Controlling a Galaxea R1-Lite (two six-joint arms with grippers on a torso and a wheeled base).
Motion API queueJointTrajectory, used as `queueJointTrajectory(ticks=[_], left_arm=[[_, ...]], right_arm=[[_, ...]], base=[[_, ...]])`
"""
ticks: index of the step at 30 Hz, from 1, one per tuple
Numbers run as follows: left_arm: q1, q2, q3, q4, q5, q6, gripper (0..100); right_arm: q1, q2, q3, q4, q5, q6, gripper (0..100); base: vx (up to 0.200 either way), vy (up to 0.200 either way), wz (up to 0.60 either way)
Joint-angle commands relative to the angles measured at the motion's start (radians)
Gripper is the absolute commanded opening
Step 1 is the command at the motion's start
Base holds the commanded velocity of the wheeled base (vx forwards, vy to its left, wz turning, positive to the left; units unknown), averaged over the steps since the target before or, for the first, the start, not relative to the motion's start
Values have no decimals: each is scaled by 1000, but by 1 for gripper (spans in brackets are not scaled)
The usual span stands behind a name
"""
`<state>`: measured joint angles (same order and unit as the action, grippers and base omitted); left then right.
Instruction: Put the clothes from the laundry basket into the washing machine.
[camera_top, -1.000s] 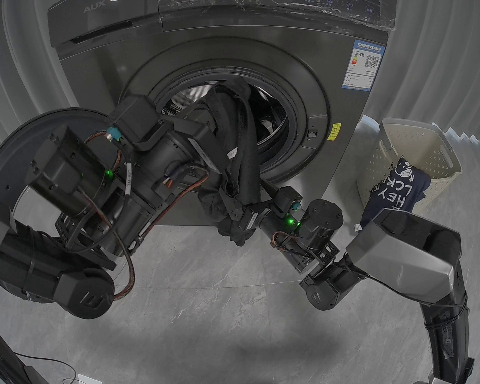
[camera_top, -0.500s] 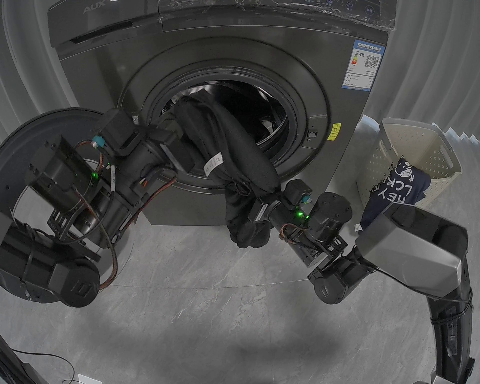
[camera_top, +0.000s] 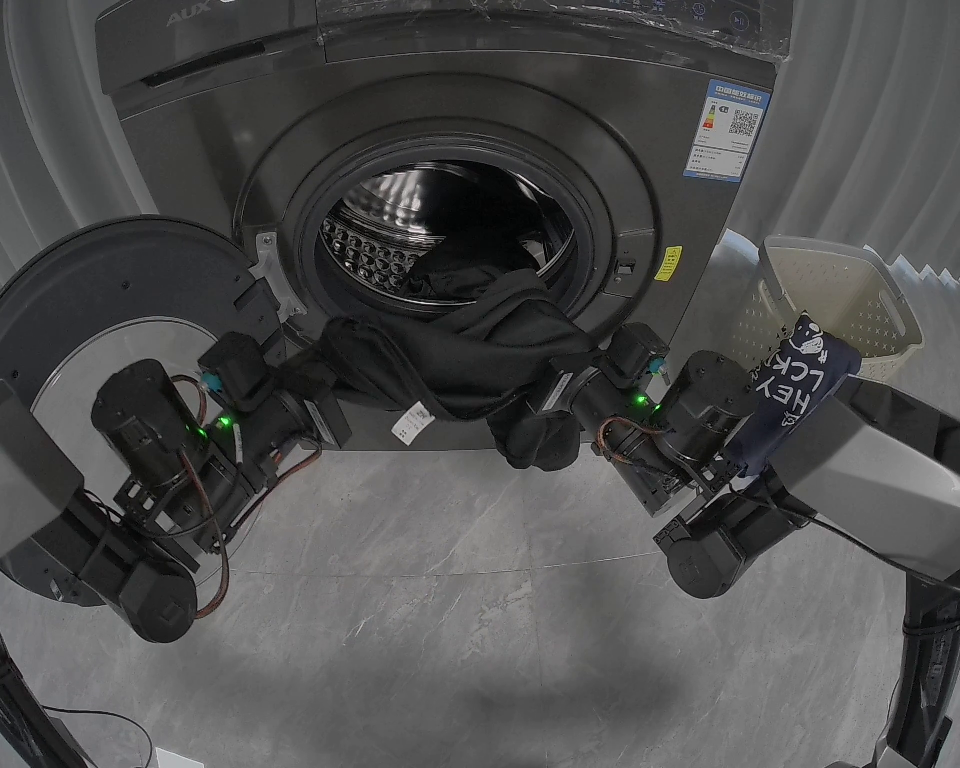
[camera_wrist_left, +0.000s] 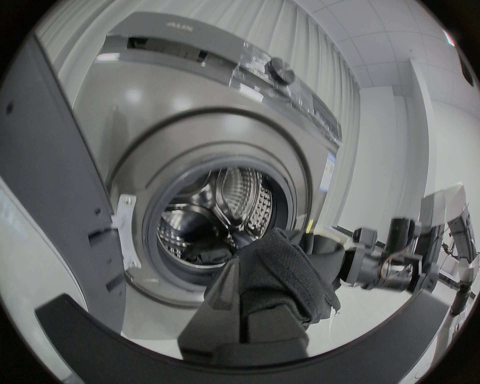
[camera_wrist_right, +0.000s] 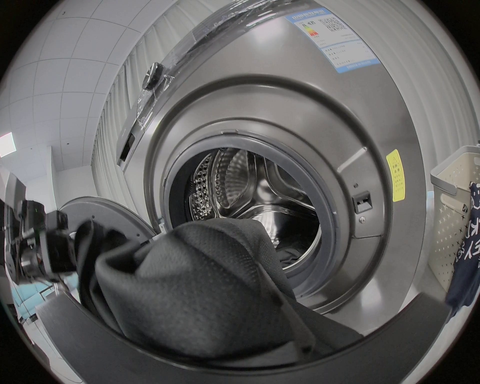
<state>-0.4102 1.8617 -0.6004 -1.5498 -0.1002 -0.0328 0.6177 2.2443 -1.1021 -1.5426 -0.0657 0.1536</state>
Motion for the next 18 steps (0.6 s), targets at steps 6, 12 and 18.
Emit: queueJointTrajectory(ticks=[6, 12, 18], left_arm=[[-9, 154, 5, -3, -3, -4, 0], [-9, 223, 13, -3, -13, -3, 0], [-5, 258, 2, -3, -13, 1, 0]], right_arm=[[40, -58, -39, 4, -5, 0, 0], [53, -64, -50, 7, -5, 0, 0], [62, -61, -54, 7, -5, 3, 0]], base=[[0, 0, 0], [0, 0, 0], [0, 0, 0]])
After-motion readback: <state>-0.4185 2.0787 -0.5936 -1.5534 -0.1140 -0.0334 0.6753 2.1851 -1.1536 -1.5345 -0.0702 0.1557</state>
